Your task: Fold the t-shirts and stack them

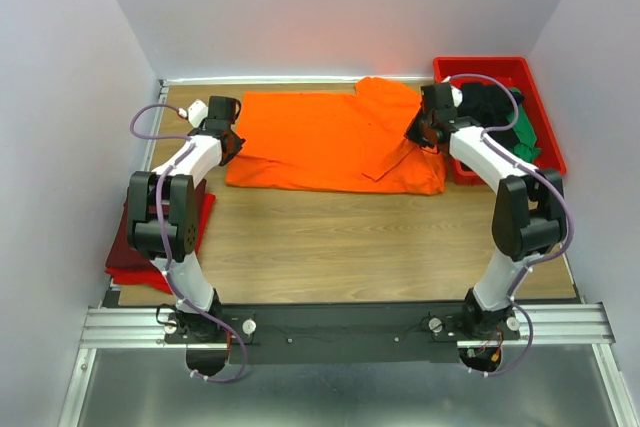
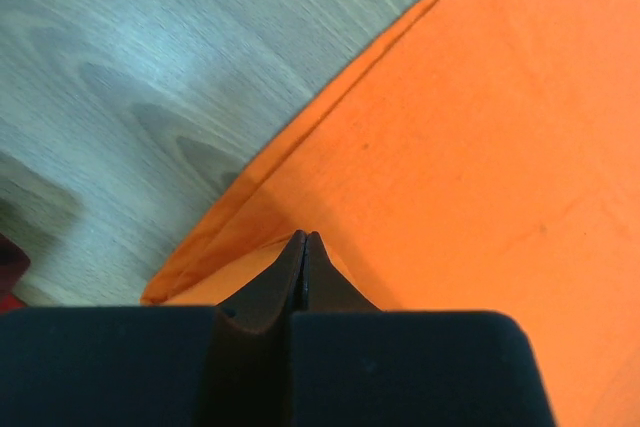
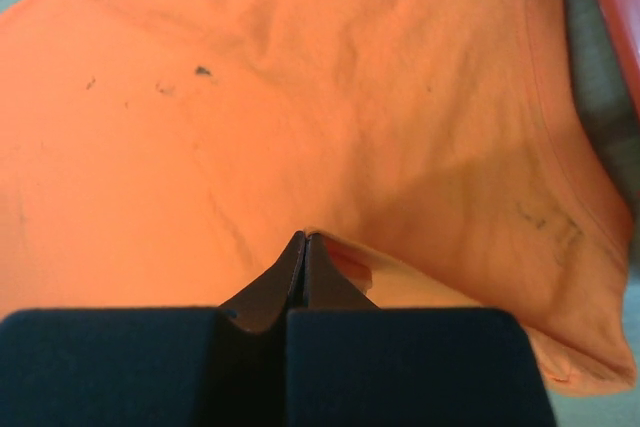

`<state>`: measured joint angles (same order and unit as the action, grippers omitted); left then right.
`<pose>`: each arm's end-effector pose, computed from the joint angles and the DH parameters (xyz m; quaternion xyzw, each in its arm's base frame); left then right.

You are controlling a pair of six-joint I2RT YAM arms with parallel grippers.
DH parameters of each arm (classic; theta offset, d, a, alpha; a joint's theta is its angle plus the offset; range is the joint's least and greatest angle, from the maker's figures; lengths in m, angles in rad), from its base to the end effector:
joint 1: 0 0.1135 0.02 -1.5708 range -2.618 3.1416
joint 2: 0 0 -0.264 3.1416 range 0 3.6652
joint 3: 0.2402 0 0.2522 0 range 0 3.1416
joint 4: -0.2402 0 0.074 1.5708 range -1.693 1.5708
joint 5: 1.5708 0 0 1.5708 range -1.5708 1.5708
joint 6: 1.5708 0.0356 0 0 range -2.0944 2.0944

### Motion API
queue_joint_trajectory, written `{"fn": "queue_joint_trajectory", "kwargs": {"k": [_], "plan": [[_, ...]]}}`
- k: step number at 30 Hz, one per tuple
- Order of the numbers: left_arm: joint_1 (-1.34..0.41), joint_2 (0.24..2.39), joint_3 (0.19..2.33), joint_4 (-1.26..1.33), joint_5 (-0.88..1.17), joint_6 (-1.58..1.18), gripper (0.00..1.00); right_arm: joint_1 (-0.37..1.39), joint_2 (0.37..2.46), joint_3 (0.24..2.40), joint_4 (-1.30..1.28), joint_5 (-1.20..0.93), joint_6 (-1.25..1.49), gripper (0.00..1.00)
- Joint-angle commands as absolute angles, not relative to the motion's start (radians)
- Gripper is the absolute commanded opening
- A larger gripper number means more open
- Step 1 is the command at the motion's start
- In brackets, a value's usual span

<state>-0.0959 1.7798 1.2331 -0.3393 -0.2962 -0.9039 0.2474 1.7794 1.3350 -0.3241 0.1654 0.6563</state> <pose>0.3828 -0.0264 0.2120 -0.4118 0.8372 -0.0372 0.3581 0.3893 0.0923 0.2448 0.2179 0.8918 0.1015 0.3833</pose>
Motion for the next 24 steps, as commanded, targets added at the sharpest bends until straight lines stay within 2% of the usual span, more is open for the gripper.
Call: {"fn": "queue_joint_trajectory", "kwargs": {"k": [1, 24], "plan": [[-0.08, 1.79, 1.262, -0.353, -0.285, -0.882, 0.0, 0.241, 1.816, 1.394, -0.291, 0.175, 0.641, 0.0], [-0.069, 1.816, 1.304, -0.336, -0.264, -0.877, 0.0, 0.178, 1.772, 1.305, -0.215, 0.183, 0.673, 0.01]]}}
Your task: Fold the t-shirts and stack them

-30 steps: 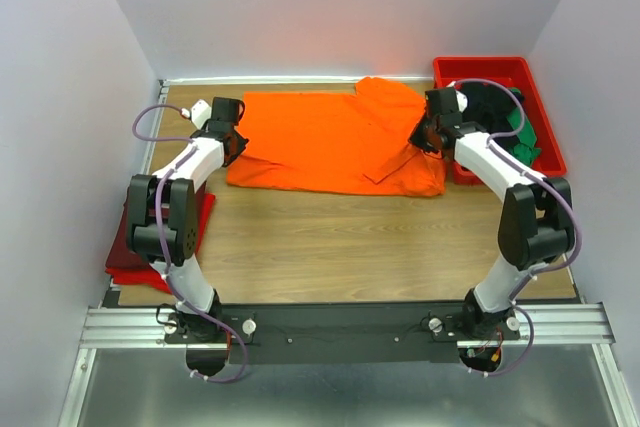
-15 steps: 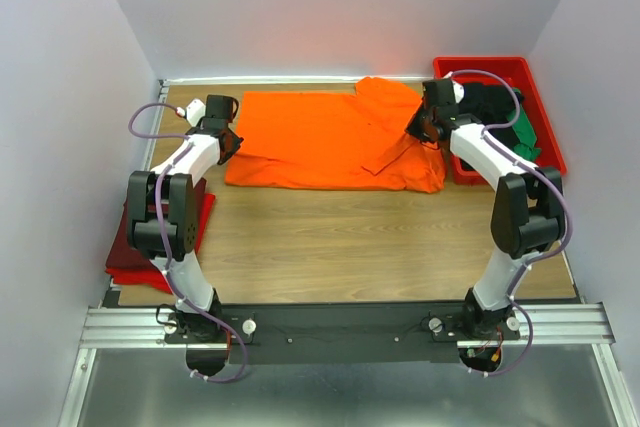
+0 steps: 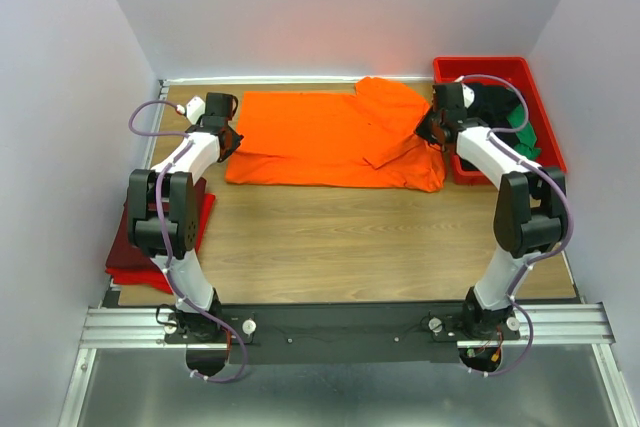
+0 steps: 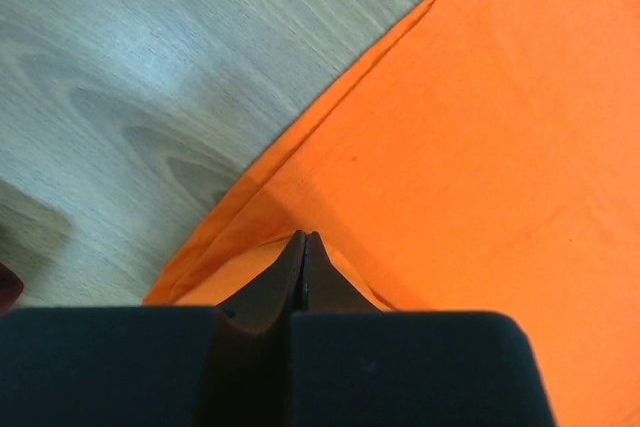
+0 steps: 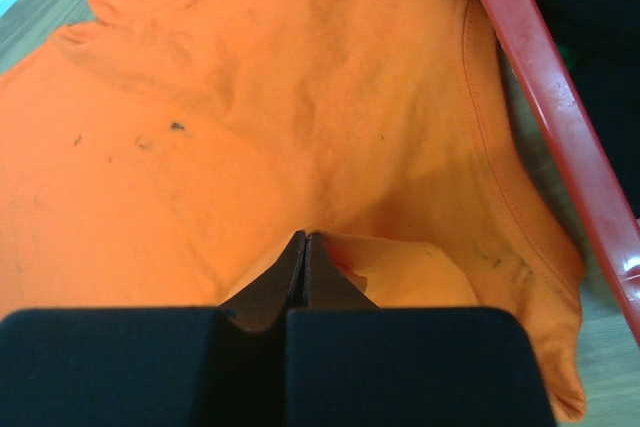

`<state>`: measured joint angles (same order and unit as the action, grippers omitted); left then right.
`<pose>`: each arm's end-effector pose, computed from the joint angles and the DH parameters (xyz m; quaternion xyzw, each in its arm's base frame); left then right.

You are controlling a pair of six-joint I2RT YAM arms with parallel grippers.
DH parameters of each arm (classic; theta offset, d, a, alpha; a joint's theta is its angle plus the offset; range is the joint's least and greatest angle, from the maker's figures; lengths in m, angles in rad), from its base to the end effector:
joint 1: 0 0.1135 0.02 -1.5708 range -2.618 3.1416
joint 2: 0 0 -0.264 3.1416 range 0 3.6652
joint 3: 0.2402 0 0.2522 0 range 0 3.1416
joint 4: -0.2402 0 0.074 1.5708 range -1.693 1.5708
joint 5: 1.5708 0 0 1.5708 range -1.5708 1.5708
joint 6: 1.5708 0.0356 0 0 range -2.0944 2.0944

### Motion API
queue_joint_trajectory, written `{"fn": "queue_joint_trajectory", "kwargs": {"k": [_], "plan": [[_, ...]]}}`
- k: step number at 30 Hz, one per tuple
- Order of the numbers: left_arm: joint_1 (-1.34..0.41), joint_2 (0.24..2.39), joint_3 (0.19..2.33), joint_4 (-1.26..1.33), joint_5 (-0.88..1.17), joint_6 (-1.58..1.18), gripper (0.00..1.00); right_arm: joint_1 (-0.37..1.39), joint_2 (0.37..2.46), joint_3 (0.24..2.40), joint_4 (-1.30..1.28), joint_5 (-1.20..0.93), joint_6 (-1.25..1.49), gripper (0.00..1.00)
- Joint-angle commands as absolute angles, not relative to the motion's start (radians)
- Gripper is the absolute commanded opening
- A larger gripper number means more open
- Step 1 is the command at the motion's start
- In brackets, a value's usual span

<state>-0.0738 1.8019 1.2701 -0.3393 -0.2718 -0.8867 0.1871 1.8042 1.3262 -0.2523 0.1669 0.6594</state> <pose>0.3914 -0.0194 0.2151 -0.4106 0.8366 -0.0440 0.3600 0.4014 0.0700 0.2381 0.2459 0.8766 0.0976 0.4020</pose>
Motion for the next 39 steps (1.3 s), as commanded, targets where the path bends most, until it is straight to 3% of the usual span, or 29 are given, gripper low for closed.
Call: {"fn": "queue_joint_trajectory", "kwargs": {"k": [1, 39], "plan": [[-0.068, 1.813, 1.301, -0.333, -0.267, -0.879, 0.0, 0.178, 1.77, 1.301, -0.215, 0.186, 0.673, 0.0], [-0.051, 1.884, 1.347, -0.298, -0.255, -0.848, 0.0, 0.133, 1.818, 1.348, -0.187, 0.134, 0.675, 0.01]]}}
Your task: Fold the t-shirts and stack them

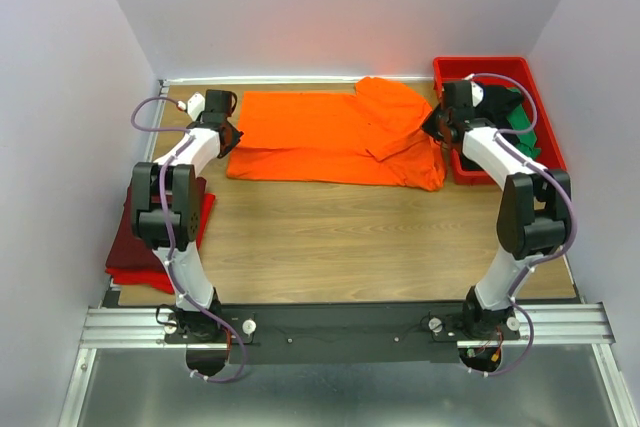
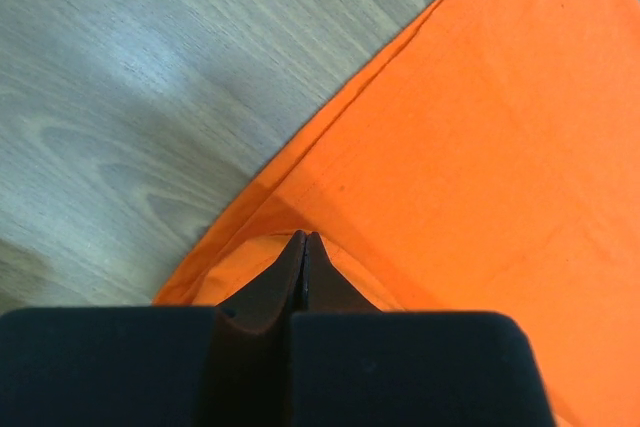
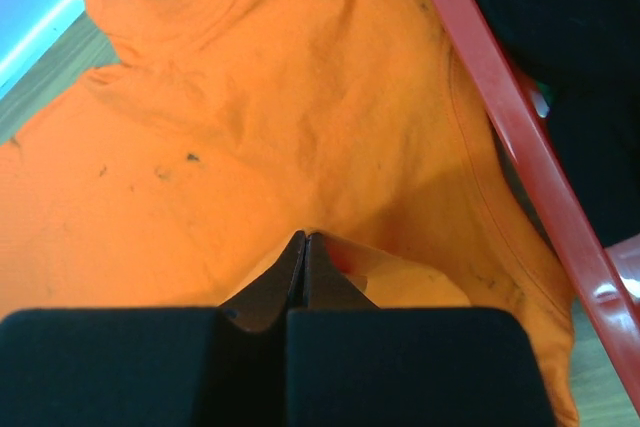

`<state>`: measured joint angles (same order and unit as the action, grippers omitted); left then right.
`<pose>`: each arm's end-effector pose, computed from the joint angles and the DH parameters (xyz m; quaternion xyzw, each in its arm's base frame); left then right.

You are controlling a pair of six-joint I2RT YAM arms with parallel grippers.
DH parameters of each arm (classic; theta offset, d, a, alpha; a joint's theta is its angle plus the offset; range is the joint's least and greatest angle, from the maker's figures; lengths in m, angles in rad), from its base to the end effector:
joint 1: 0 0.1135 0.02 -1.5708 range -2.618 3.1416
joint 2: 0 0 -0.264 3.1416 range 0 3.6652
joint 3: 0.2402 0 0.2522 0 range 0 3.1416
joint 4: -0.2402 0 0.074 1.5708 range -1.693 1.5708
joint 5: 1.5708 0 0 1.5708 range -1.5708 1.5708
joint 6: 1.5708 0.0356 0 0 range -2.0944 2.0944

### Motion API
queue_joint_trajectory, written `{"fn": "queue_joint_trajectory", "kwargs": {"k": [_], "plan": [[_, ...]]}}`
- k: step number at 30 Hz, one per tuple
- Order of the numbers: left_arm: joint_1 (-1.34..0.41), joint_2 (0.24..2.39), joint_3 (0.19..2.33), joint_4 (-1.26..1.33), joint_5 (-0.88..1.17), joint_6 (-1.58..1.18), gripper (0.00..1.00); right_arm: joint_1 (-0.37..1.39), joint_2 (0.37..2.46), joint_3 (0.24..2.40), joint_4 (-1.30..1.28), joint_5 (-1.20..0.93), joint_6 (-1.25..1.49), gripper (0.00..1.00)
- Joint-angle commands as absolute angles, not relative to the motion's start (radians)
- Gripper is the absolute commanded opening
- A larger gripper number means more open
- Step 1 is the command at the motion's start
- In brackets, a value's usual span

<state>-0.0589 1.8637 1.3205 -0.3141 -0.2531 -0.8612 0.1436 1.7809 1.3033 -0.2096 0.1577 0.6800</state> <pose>0.4077 -0.0151 0.2090 -0.4035 0.8385 -0.0479 0.3629 0.4012 0.0524 0.2431 0.2713 0.8600 0.1053 0.4191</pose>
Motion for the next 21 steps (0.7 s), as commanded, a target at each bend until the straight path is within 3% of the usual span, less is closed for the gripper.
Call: {"fn": "queue_joint_trajectory", "kwargs": {"k": [1, 4, 6, 7, 8, 9, 10, 12, 13, 16, 21], "plan": [[-0.049, 1.885, 1.347, -0.295, -0.253, -0.847, 0.0, 0.135, 1.833, 1.357, -0.186, 0.127, 0.672, 0.0], [-0.048, 1.894, 1.351, -0.275, -0.238, -0.831, 0.0, 0.133, 1.865, 1.397, -0.187, 0.109, 0.65, 0.01], [-0.048, 1.893, 1.347, -0.262, -0.235, -0.828, 0.12, 0.133, 1.899, 1.431, -0.187, 0.091, 0.634, 0.11], [-0.045, 1.881, 1.339, -0.256, -0.235, -0.824, 0.28, 0.133, 1.907, 1.44, -0.187, 0.086, 0.629, 0.18], [-0.041, 1.87, 1.332, -0.238, -0.235, -0.819, 0.33, 0.132, 1.923, 1.465, -0.187, 0.068, 0.609, 0.36], [-0.04, 1.858, 1.325, -0.232, -0.236, -0.816, 0.38, 0.132, 1.927, 1.465, -0.189, 0.054, 0.597, 0.44], [-0.038, 1.832, 1.318, -0.23, -0.241, -0.808, 0.49, 0.132, 1.928, 1.48, -0.189, 0.048, 0.589, 0.5], [-0.035, 1.807, 1.31, -0.25, -0.259, -0.802, 0.57, 0.132, 1.901, 1.474, -0.189, 0.038, 0.577, 0.68], [-0.034, 1.784, 1.296, -0.259, -0.262, -0.804, 0.64, 0.132, 1.887, 1.456, -0.19, 0.035, 0.575, 0.71], [-0.034, 1.74, 1.247, -0.29, -0.264, -0.831, 0.69, 0.133, 1.812, 1.401, -0.193, 0.02, 0.595, 0.71], [-0.055, 1.614, 1.067, -0.288, -0.262, -0.905, 0.67, 0.135, 1.668, 1.171, -0.193, 0.031, 0.629, 0.66]]}}
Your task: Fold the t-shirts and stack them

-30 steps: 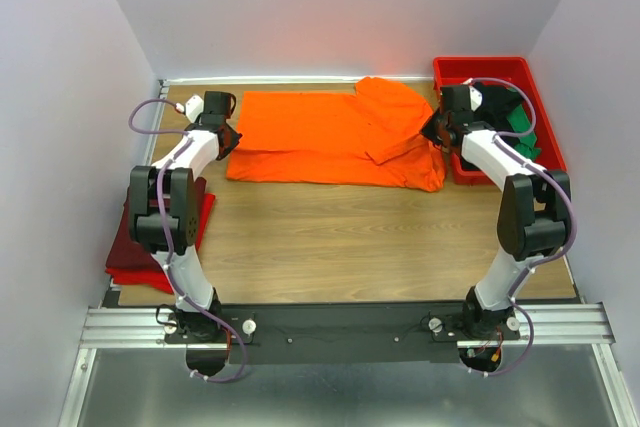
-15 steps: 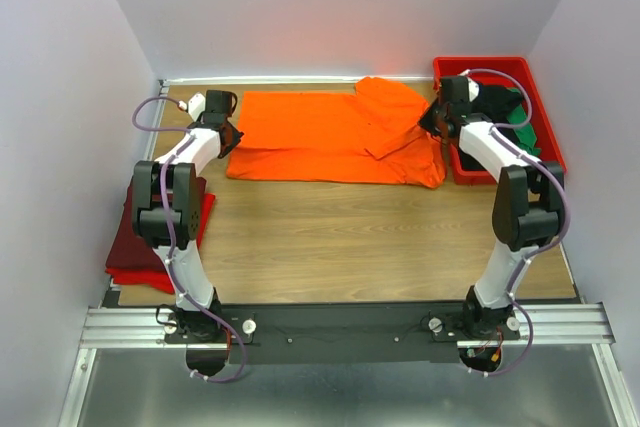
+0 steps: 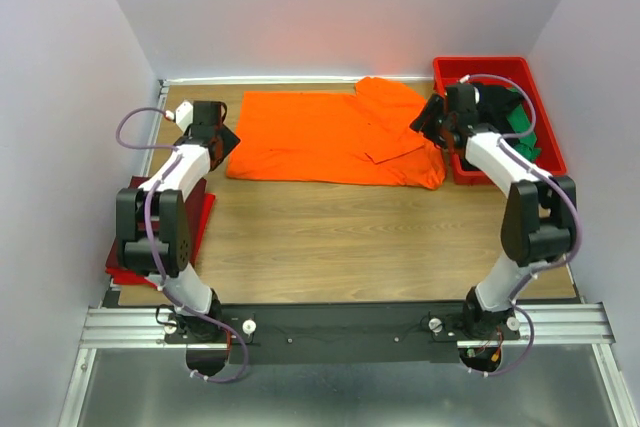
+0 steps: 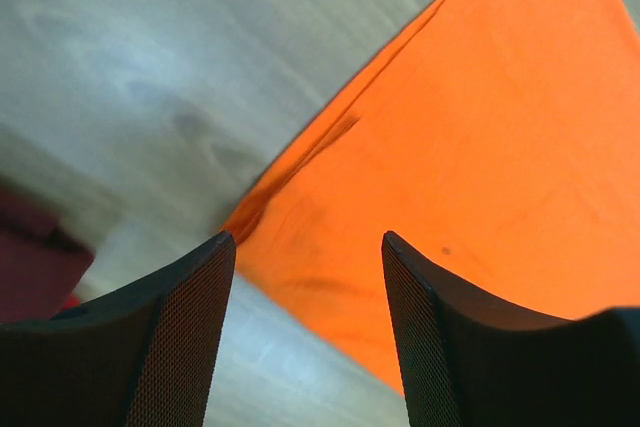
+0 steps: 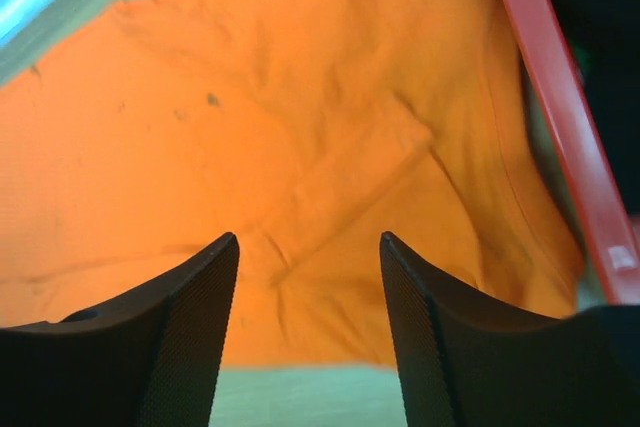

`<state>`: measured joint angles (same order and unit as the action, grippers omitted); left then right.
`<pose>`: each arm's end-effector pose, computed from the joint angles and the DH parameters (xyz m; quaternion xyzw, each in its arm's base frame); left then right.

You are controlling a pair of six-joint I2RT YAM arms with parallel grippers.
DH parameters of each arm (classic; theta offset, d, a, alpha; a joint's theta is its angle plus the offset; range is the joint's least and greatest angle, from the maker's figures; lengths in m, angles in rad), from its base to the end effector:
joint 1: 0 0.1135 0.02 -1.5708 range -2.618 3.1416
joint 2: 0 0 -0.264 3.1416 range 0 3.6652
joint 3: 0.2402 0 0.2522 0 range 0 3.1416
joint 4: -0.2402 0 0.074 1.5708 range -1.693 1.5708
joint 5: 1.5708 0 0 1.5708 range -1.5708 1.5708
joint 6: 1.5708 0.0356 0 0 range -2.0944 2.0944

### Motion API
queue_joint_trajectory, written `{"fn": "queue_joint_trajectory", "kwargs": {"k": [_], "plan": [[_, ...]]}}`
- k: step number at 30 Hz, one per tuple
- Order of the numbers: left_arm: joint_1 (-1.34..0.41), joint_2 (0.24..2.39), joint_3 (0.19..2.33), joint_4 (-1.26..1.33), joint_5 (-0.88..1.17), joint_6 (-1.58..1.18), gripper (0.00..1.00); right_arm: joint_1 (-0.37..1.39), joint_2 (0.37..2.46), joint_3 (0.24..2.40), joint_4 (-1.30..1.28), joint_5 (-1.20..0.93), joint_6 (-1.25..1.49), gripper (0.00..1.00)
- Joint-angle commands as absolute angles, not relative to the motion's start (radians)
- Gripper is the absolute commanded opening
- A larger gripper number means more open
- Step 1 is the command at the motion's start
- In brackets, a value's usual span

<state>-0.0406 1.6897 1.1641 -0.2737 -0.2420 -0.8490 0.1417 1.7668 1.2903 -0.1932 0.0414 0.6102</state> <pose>0.3690 -0.0065 0.2268 -0.4035 0.8278 -0.0598 0.3853 0.3987 0.0554 0.2454 0.2177 0.8733 0.1425 0.4118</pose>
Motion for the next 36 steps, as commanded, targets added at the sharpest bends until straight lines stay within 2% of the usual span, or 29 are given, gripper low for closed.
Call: {"fn": "queue_joint_trajectory", "kwargs": {"k": [1, 9, 12, 13, 17, 22, 30, 36], "plan": [[-0.06, 1.606, 1.048, -0.287, -0.264, -0.908, 0.66, 0.135, 1.646, 1.136, -0.195, 0.035, 0.633, 0.64], [-0.086, 1.64, 0.948, -0.209, -0.201, -0.917, 0.57, 0.137, 1.482, 0.887, -0.198, 0.112, 0.652, 0.55], [-0.097, 1.641, 0.946, -0.201, -0.206, -0.922, 0.57, 0.135, 1.468, 0.87, -0.202, 0.147, 0.646, 0.54], [-0.098, 1.646, 0.948, -0.202, -0.207, -0.922, 0.57, 0.135, 1.47, 0.867, -0.204, 0.158, 0.647, 0.51], [-0.1, 1.66, 0.963, -0.21, -0.219, -0.928, 0.55, 0.135, 1.488, 0.87, -0.204, 0.167, 0.646, 0.48], [-0.1, 1.683, 0.988, -0.239, -0.262, -0.942, 0.51, 0.137, 1.493, 0.874, -0.204, 0.164, 0.644, 0.48], [-0.1, 1.73, 1.026, -0.267, -0.34, -0.969, 0.51, 0.135, 1.496, 0.874, -0.204, 0.166, 0.634, 0.48], [-0.1, 1.779, 1.043, -0.259, -0.359, -0.988, 0.45, 0.137, 1.496, 0.874, -0.204, 0.166, 0.624, 0.49]]}}
